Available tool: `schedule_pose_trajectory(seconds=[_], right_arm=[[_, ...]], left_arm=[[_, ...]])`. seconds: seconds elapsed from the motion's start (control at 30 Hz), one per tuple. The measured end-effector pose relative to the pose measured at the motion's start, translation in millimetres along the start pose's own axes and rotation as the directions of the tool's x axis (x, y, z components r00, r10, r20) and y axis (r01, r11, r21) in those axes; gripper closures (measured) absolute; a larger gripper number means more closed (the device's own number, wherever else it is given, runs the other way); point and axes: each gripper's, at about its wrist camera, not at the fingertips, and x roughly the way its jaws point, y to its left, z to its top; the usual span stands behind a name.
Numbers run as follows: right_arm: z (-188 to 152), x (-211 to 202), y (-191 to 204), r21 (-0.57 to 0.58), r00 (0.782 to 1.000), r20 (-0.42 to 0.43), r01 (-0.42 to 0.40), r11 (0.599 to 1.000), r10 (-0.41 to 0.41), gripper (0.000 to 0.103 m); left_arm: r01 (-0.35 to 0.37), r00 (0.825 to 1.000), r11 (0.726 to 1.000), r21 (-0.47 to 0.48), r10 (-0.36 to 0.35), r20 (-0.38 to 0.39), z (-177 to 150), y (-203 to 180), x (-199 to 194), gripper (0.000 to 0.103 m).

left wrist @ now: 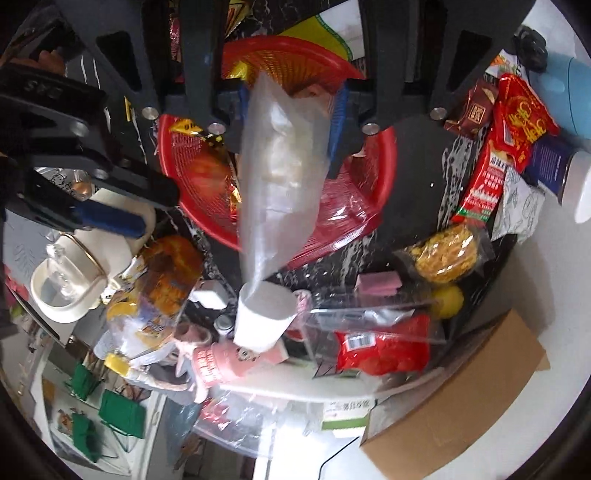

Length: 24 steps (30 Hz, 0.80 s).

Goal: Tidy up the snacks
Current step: 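Open both tools to drop the zip bag and red packet into the basket, then withdraw both tools from the basket back over the table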

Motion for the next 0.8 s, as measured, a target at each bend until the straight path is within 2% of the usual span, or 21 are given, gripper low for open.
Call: schedule_pose_trajectory(seconds=[0.03, 0.13, 0.43, 0.8], right_arm=[[0, -2, 0, -0.002, 1.0, 0.005, 0.004, 1.0, -0.004, 0.049], [1, -6, -2, 0.001, 1.0, 0.003, 0.013, 1.0, -0.013, 0.049], [5, -26, -3, 0.012, 0.999, 0.032, 0.027, 1.0, -0.028, 0.049], [13, -80, 10, -0.011, 0.99, 0.13, 0.048, 0.999, -0.046, 0.049]], left_arm=[[-0.002, 1.0, 1.0, -0.003, 0.002, -0.002, 0, 1, 0, 0.054], [-0.021, 1.0, 1.0, 0.0, 0.021, 0.014, -1, 0, -3, 0.039], [-0.026, 0.998, 1.0, 0.006, 0.025, 0.051, 4, -5, -27, 0.039], [-0.025, 0.985, 0.998, 0.051, 0.016, 0.174, 10, -24, -89, 0.039]])
